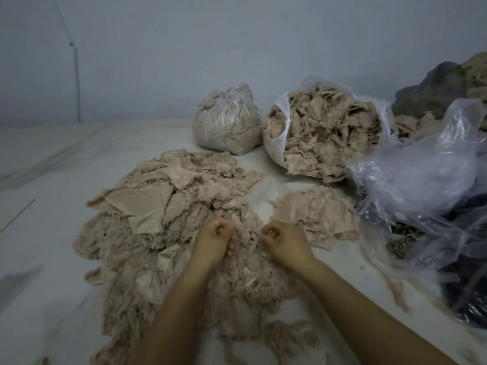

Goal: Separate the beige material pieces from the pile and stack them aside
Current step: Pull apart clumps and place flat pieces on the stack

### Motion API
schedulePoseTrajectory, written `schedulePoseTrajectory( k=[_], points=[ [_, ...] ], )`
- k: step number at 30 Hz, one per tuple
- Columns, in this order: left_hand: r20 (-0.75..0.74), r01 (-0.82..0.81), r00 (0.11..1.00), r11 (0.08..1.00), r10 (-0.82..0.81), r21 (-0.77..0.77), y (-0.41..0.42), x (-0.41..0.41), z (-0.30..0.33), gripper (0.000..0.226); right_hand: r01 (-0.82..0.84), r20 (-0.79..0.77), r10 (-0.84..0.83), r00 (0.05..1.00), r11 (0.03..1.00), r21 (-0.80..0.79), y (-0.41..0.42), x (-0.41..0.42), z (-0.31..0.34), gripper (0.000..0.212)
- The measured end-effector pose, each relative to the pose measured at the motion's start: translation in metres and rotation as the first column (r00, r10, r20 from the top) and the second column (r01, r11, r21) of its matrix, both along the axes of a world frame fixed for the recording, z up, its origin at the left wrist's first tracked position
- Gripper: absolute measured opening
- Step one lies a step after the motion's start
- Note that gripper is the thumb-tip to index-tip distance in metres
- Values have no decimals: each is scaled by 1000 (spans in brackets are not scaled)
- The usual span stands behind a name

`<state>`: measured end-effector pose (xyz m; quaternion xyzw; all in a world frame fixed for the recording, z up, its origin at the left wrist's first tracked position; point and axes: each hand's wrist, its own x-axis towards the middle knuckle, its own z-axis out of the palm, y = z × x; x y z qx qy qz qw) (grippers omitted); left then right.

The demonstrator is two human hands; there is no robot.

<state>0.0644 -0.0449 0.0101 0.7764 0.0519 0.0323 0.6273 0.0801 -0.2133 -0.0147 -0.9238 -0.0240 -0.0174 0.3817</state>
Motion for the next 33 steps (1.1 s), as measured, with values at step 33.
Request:
schedulePoseTrajectory(
  k=[33],
  points=[
    [110, -62, 994, 900, 16, 432, 45, 3, 10, 37, 96, -226, 258, 939, 435, 895, -6, -21, 37, 22]
  ],
)
